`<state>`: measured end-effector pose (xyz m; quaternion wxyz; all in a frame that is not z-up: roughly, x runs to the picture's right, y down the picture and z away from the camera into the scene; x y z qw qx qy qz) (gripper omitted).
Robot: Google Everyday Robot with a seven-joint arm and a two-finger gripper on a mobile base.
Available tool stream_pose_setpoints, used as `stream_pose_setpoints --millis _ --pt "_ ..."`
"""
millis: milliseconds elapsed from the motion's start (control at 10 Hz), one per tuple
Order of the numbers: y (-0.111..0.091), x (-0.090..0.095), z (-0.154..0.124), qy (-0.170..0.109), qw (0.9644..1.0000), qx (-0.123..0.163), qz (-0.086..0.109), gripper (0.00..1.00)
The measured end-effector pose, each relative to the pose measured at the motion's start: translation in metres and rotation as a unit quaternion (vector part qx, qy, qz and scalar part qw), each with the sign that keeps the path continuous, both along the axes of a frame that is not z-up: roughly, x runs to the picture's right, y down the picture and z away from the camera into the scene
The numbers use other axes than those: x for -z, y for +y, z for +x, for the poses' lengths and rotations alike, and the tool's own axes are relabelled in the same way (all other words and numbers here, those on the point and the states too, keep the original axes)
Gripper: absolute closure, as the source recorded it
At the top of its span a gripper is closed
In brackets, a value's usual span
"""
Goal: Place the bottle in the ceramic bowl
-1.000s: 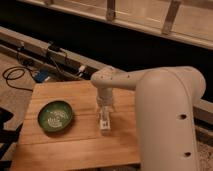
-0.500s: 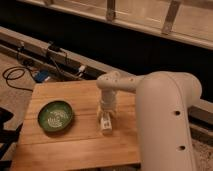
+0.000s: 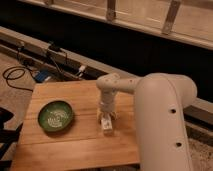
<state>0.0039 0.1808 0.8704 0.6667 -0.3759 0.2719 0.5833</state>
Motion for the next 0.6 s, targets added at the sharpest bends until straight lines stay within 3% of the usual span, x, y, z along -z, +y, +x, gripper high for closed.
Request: stream_pose_setpoints --millis 300,600 --pt "-0.0007 0.0002 0.0010 0.000 1.0000 -0.002 0.000 0.99" --pt "-0.0012 0.0008 -0.0007 -0.001 1.0000 -0.002 0.001 1.00"
